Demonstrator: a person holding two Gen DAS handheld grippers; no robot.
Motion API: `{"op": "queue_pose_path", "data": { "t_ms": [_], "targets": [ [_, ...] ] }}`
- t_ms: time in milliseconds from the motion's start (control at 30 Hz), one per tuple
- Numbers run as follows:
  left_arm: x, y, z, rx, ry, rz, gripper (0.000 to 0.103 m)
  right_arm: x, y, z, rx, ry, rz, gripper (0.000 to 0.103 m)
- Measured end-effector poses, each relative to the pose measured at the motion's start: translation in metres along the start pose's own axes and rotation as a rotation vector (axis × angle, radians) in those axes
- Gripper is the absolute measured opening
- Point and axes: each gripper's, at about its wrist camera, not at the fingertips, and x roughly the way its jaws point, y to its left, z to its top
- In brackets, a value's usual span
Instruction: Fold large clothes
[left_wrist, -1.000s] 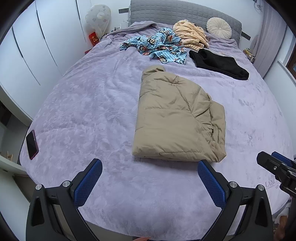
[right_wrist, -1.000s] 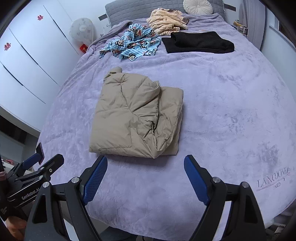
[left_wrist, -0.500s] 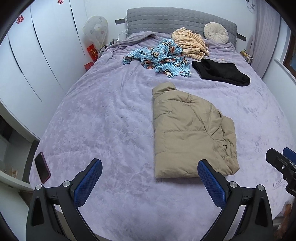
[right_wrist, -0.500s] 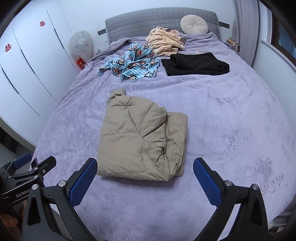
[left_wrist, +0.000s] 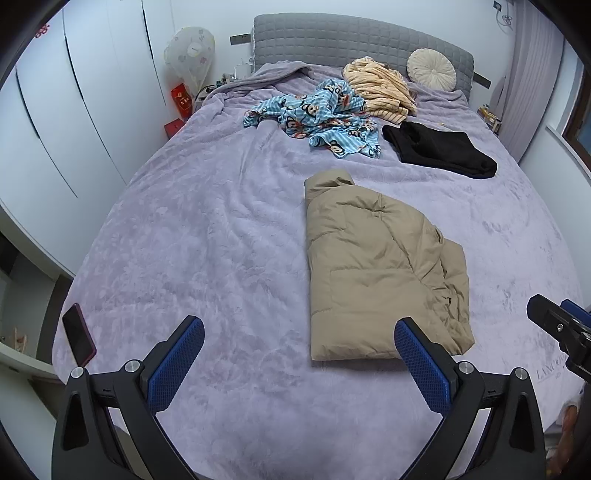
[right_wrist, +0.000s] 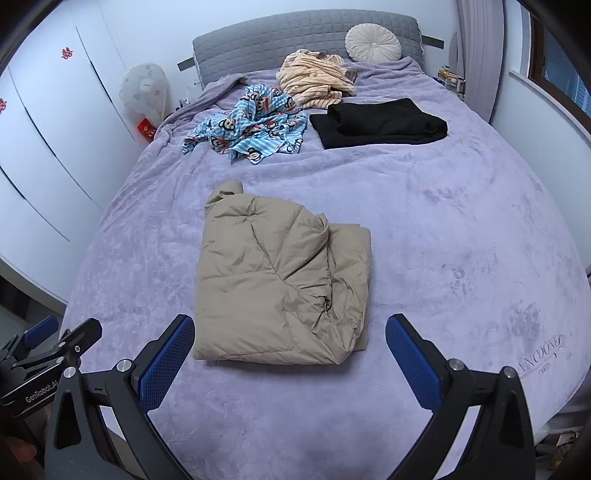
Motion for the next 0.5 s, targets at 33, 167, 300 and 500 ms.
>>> {"op": "queue_pose_path", "data": {
  "t_ms": [33, 167, 300, 500],
  "targets": [
    [0.0, -0.0007, -0.0008, 0.002, 0.0, 0.001, 0.103, 0.0, -0.0003, 0.0002, 0.0, 0.0, 0.0, 0.103],
    [-0.0002, -0.0011, -0.0016, 0.001, 0.0, 0.002, 0.103, -0.0001, -0.0022, 0.0003, 0.008, 0.002, -0.001, 0.103],
    [-0.0001, -0.0011, -0.0013, 0.002, 0.001, 0.002, 0.103, -0.0004, -0.0038, 0.0009, 0.004, 0.0, -0.001, 0.103],
    [-0.0005, -0.0013, -0.0012, 0.0, 0.0, 0.002, 0.103, -0.0006, -0.0048, 0.0005, 0.006, -0.001, -0.003, 0.103]
  ]
}}
